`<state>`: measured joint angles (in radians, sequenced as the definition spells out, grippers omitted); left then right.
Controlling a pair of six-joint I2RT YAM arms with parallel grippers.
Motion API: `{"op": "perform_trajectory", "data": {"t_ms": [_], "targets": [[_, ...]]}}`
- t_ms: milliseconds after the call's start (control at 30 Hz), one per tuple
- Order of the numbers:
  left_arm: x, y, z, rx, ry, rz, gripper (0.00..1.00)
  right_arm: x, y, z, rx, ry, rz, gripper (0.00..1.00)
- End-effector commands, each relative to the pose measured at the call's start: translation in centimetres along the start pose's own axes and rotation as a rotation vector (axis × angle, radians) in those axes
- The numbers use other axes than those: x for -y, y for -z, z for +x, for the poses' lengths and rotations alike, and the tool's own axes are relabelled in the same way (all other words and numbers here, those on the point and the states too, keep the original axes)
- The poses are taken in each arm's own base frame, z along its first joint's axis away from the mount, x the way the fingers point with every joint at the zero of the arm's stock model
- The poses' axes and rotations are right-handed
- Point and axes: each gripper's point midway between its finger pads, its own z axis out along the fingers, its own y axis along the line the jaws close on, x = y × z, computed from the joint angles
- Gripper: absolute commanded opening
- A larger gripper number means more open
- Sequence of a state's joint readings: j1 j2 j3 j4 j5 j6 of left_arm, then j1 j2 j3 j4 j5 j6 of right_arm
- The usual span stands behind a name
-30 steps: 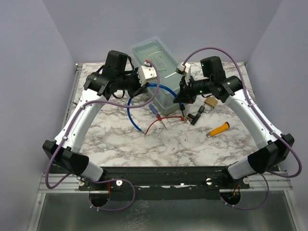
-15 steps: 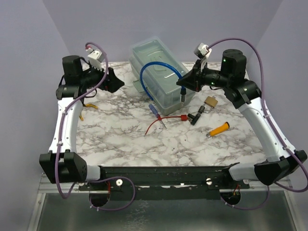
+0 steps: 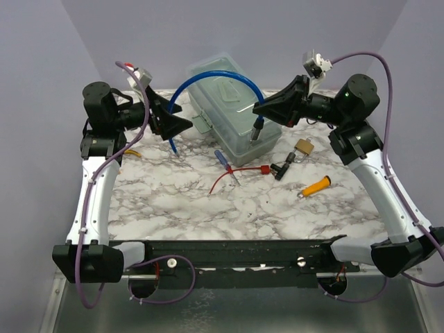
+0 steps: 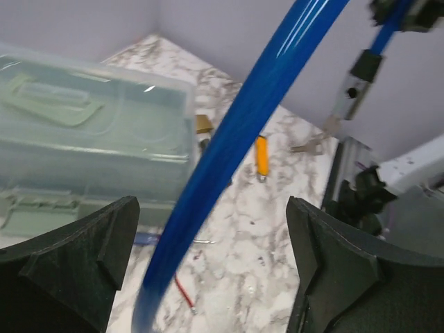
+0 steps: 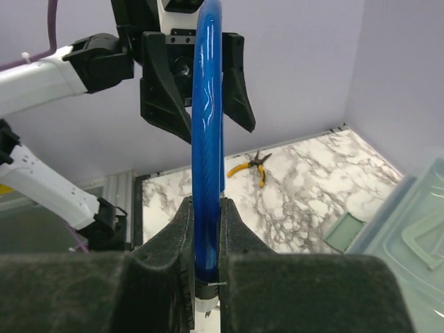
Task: Lock with the key
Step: Lock the lock.
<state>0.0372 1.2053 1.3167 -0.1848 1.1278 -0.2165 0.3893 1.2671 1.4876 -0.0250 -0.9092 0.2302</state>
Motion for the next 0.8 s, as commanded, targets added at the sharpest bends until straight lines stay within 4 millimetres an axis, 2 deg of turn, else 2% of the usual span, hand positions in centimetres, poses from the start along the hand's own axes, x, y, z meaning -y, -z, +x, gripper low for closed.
{"op": "perform_trajectory", "data": {"t_ms": [0,167,233,333,467,533,633,767], "targets": [[7.6,-1.4,-1.3,-0.031,-0.046,0.288,0.93,-1.6,-0.5,-2.0,0.083,-0.013,-0.113,0.0],[10.6,-4.5,-0.9,-0.041,-0.064,0.372,0.93,-1.2,-1.3,-2.1,0.092,-0.092,-0.142,0.0],[11.1,-5.8,-1.5,-0.018,-0.069,0.381,0.93,-0.9,-1.6,-2.2,0.097,-0.126,-0.143,0.0],[11.0,-7.5,-2.5,0.027,-0.039,0.385,0.93,-0.7,-1.8,-2.2,0.104,-0.168,-0.145,0.0],[10.6,-9.0,-2.5,0.025,-0.024,0.395,0.93,-0.4,-2.1,-2.1,0.106,-0.216,-0.146,0.0],[9.5,-8.6,-3.1,0.054,-0.042,0.34,0.95,-0.1,-2.2,-2.0,0.104,-0.224,-0.134,0.0],[7.3,-7.0,-4.5,0.104,-0.06,0.246,0.97,0.8,-2.2,-1.7,0.101,-0.227,-0.078,0.0],[2.6,-3.1,-6.0,0.15,0.017,0.078,0.98,2.1,-2.3,-1.3,0.108,-0.233,-0.003,0.0]]}}
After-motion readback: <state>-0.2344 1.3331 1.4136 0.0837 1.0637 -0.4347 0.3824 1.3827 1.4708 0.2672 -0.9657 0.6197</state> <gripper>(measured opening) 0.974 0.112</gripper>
